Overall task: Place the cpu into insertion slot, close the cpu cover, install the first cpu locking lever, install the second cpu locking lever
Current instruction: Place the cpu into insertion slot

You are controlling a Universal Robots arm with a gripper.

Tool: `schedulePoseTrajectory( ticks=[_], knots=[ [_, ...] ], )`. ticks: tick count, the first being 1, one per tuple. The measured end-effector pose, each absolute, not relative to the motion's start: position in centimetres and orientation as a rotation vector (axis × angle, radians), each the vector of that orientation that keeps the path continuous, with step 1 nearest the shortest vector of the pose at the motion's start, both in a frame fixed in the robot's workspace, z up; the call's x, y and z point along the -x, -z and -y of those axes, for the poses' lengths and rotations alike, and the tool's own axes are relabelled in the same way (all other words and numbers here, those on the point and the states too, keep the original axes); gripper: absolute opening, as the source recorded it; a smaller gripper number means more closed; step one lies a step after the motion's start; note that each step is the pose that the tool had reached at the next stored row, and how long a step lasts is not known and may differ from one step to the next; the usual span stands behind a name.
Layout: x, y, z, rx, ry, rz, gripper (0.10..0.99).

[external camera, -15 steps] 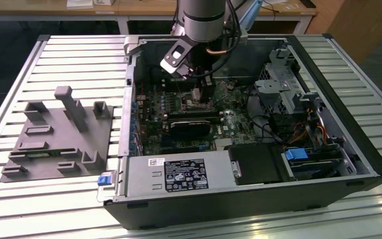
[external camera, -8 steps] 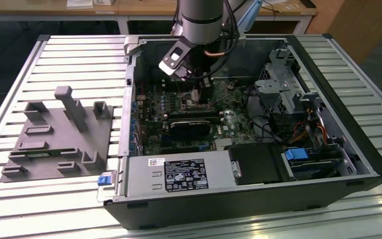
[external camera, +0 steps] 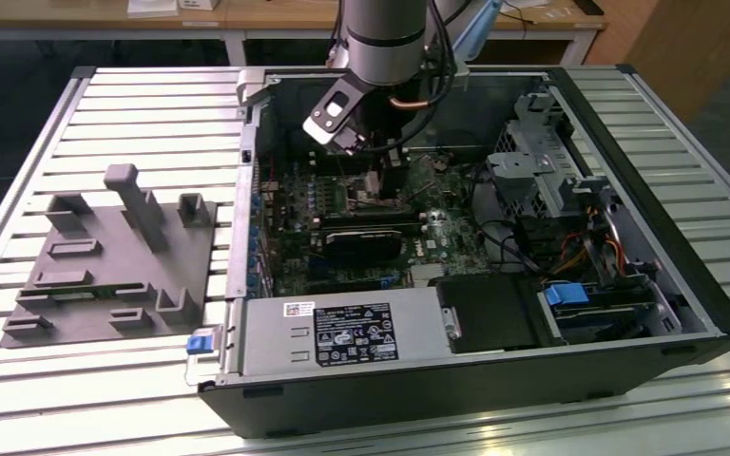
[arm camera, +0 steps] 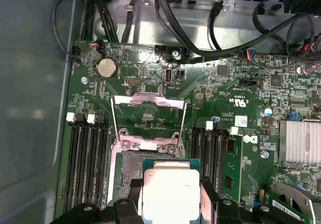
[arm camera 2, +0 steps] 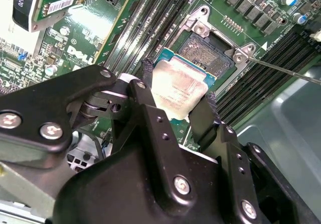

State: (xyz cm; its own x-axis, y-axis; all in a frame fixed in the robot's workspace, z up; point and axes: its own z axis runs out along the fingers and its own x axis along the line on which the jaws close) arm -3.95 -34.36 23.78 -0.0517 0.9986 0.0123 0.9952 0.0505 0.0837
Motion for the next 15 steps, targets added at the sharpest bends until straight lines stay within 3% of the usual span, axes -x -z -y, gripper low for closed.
schedulePoseTrajectory(
  ticks=[15],
  knots=[
    [3.95, -23.60, 34.18, -2.150, -0.106, -2.220, 0.537]
  ],
)
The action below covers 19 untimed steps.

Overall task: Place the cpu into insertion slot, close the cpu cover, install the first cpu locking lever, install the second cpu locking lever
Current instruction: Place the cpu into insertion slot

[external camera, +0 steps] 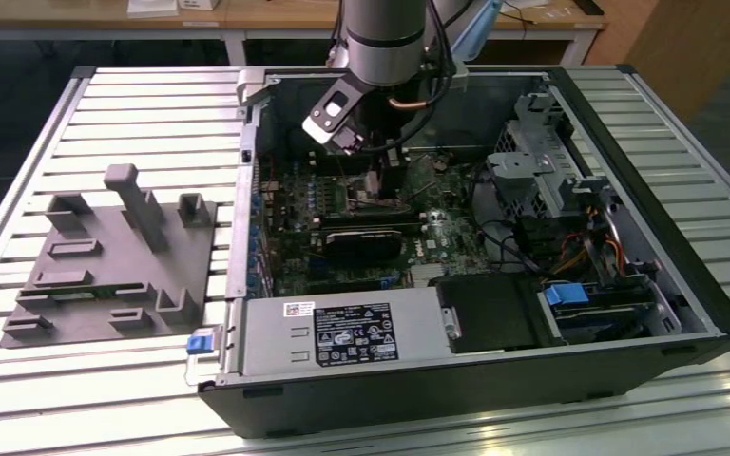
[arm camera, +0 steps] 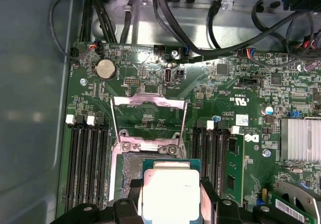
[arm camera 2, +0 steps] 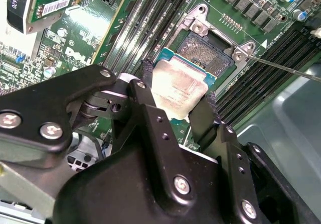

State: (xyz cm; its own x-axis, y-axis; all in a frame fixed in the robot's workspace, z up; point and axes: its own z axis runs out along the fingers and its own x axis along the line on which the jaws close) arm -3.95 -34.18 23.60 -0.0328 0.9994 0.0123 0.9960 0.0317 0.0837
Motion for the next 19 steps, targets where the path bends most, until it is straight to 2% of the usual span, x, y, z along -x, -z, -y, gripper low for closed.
schedulePoseTrajectory(
  ticks=[19],
  knots=[
    [4.0, -22.5, 33.2, -2.153, -0.106, -2.216, 0.537]
  ],
)
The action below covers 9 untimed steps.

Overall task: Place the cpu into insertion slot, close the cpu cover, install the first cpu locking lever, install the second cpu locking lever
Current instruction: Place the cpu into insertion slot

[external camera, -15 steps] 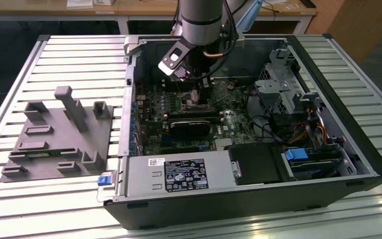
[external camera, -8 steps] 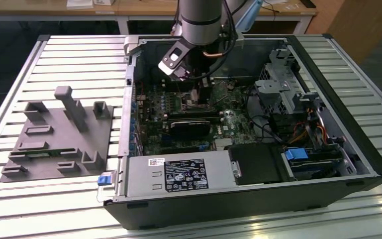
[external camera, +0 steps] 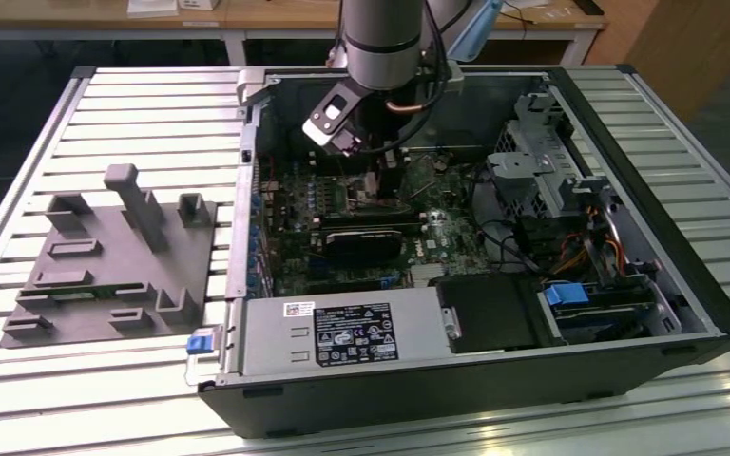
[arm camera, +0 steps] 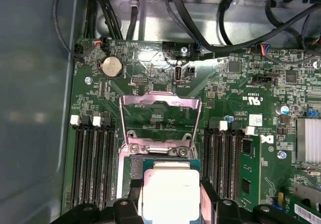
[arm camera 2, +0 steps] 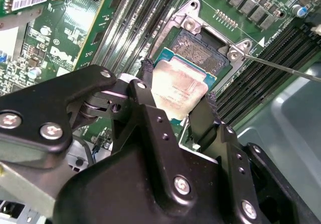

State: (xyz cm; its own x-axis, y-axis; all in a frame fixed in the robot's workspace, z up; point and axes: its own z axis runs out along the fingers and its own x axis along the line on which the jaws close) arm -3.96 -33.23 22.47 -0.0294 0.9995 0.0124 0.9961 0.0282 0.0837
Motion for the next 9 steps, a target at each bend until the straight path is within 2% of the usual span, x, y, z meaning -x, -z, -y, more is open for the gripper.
schedulePoseTrajectory(
  ticks=[9],
  knots=[
    [3.97, -22.35, 33.23, -2.153, -0.106, -2.216, 0.537]
  ],
)
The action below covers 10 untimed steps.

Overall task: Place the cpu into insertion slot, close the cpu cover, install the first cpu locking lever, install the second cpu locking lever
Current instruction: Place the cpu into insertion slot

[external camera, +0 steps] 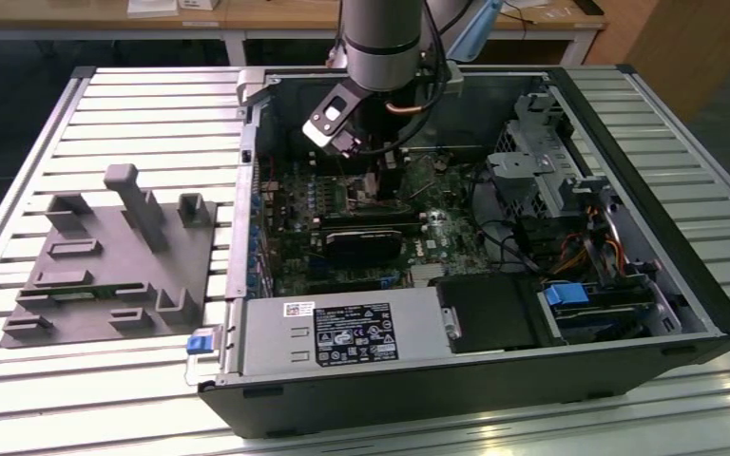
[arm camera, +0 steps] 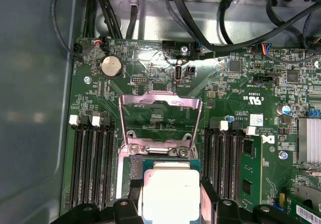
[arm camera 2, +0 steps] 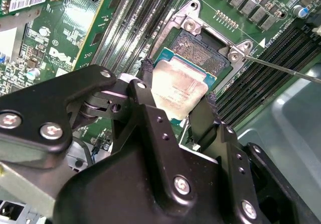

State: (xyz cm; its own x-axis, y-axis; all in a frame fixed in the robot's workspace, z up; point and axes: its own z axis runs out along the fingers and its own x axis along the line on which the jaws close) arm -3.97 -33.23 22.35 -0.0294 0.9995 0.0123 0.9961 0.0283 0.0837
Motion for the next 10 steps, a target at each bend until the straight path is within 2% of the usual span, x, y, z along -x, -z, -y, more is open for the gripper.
schedulePoseTrajectory(
  ticks=[10],
  knots=[
    [4.25, -21.74, 32.88, -2.153, -0.103, -2.214, 0.537]
  ],
)
